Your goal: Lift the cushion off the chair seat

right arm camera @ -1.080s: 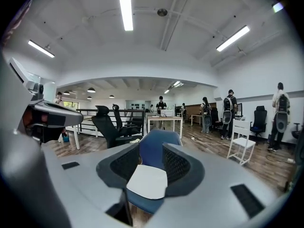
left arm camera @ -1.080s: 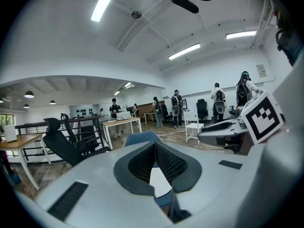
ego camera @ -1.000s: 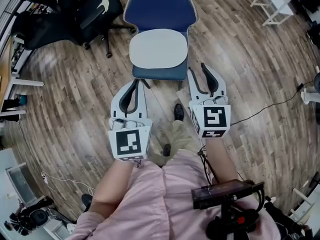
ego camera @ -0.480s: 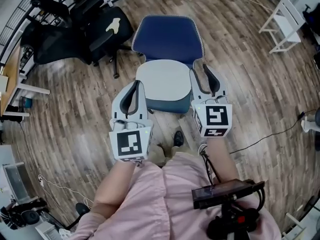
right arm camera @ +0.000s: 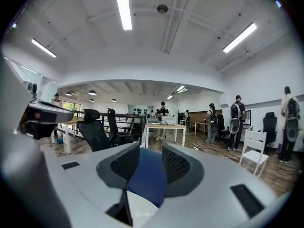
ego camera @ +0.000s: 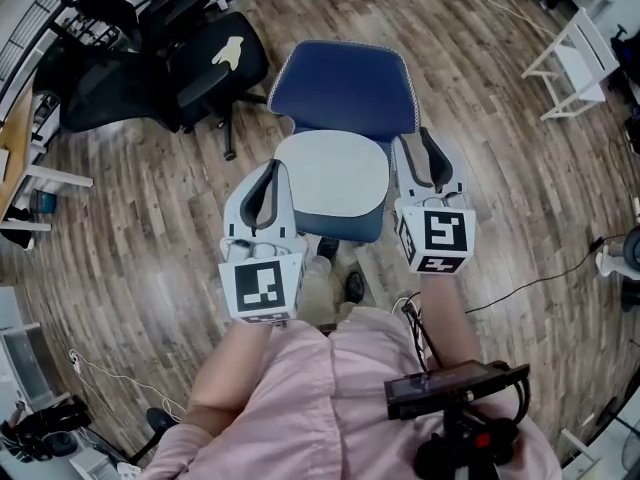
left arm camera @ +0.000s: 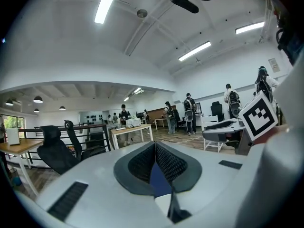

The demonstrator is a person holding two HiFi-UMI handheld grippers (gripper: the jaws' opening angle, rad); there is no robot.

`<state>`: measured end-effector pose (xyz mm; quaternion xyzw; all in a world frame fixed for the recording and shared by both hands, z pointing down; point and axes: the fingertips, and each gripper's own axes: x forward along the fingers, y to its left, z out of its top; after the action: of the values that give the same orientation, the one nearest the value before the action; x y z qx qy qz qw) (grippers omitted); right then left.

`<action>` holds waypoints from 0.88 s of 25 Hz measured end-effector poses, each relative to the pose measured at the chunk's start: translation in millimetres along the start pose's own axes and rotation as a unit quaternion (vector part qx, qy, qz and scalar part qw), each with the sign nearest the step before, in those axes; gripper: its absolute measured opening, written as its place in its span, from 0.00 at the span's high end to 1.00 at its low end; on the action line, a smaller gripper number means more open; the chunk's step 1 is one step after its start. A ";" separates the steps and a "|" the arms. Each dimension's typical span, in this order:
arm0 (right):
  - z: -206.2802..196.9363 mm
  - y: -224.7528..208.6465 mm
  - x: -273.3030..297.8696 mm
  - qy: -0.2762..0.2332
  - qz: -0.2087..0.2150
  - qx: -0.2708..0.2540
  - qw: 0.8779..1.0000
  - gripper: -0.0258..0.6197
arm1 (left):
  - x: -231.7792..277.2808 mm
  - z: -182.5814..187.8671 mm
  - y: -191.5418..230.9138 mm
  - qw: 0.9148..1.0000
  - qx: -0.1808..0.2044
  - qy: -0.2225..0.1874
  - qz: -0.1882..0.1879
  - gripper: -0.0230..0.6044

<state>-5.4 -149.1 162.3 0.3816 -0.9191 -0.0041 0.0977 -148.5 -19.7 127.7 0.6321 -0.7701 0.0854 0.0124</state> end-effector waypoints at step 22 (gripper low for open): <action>-172.6 -20.9 96.0 0.170 -0.044 0.057 0.983 0.73 | 153.7 -140.3 26.9 0.989 -0.008 0.123 -0.080 0.94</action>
<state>-25.3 -219.8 346.8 0.4220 -0.8700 0.1087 0.2306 -218.1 -143.3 282.3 0.6765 -0.7101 0.1547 0.1190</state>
